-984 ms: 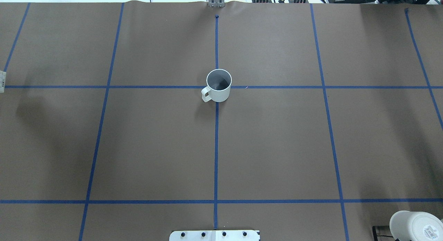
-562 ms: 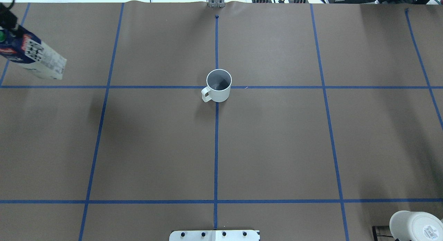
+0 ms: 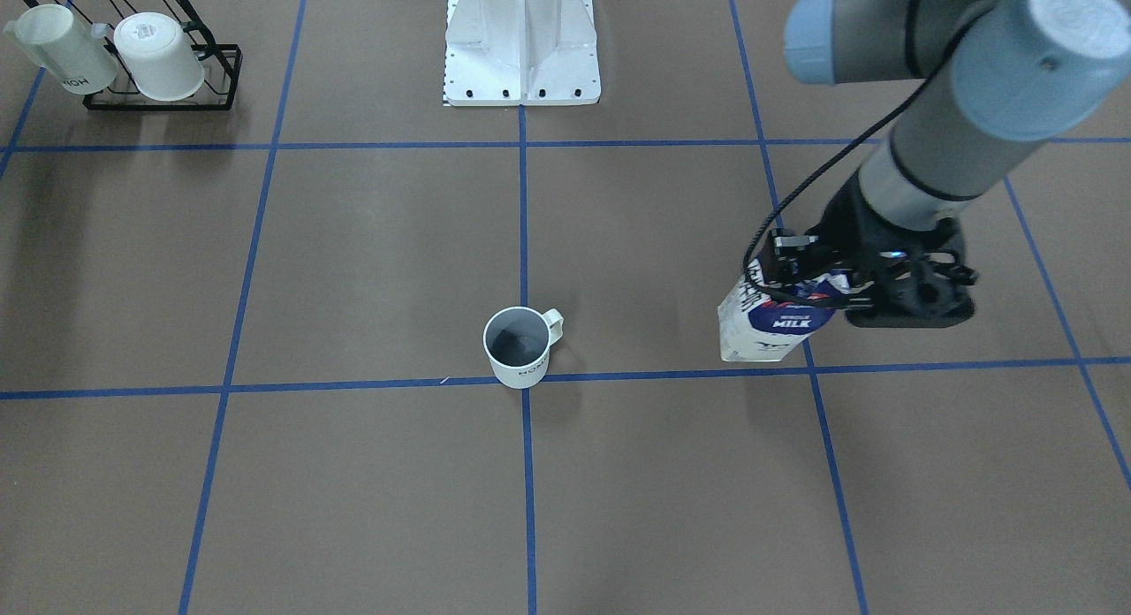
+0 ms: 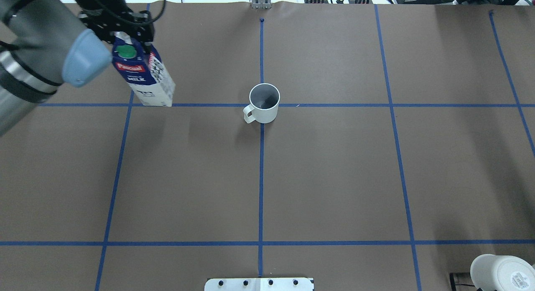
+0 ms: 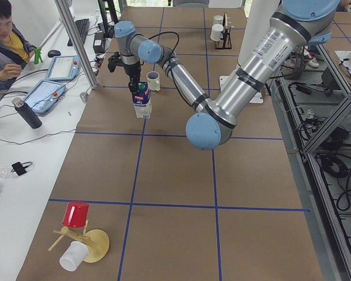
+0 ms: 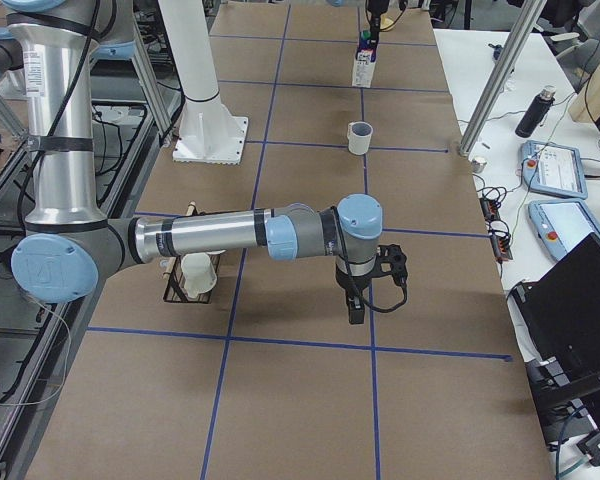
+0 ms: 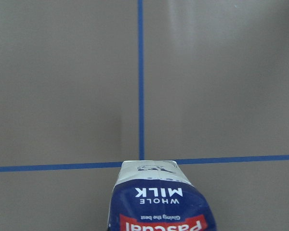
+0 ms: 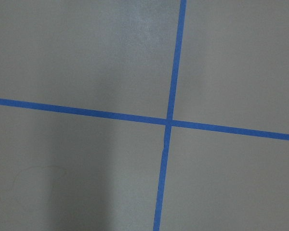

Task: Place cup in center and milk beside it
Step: 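Carry the Pascual milk carton with the left gripper toward the mug, then set the milk carton down beside the mug and open the left gripper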

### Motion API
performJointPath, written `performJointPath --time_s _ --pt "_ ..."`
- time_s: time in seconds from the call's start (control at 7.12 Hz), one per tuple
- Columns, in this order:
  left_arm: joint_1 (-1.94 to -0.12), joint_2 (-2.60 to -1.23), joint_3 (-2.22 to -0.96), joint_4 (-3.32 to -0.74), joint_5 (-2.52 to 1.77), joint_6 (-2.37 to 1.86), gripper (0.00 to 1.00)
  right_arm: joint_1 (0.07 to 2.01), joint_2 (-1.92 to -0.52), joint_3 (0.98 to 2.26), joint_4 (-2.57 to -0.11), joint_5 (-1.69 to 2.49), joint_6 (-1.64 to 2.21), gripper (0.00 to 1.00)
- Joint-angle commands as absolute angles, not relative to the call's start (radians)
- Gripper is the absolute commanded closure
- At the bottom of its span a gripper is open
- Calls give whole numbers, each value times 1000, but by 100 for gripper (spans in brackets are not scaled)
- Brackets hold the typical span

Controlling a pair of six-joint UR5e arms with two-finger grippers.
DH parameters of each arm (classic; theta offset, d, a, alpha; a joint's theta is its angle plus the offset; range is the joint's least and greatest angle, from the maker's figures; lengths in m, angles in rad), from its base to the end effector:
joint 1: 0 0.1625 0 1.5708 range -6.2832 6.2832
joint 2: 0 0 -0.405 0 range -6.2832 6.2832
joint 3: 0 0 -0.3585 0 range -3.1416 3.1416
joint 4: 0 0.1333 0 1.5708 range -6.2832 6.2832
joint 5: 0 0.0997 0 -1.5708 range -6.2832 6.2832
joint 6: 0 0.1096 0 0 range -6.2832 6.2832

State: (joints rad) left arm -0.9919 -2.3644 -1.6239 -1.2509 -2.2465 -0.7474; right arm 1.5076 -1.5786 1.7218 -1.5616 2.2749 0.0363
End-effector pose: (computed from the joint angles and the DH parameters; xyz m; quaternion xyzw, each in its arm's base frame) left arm 0.3044 -0.5840 0.2018 -0.0034 0.4034 0.0093 0.9150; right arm 0.0330 -0.4659 0.5838 0.0543 -0.3469 -0.0388 0.9355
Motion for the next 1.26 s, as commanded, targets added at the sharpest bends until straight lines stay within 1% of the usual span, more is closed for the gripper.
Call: performJointPath --time_s 0.0,0.14,0.28,0.7,1.12 --pt "-886 -2500 -1440 -1404 -2215 -927 57 1509 -1580 1724 -1562 2275 40 0" --pt "-876 -2546 -1346 -1466 -2203 -942 57 1508 -1580 1723 -1562 2275 40 0" --pt "-871 -2571 -1312 -1468 -2203 -939 57 1508 -1580 1721 -1562 2275 40 0" --pt "-861 -2582 -1255 -1538 -2164 -946 55 1508 -1580 1724 -1562 2275 41 0" --pt "-853 -2614 -1207 -1549 -2158 -946 54 1508 -1580 1723 -1562 2275 41 0"
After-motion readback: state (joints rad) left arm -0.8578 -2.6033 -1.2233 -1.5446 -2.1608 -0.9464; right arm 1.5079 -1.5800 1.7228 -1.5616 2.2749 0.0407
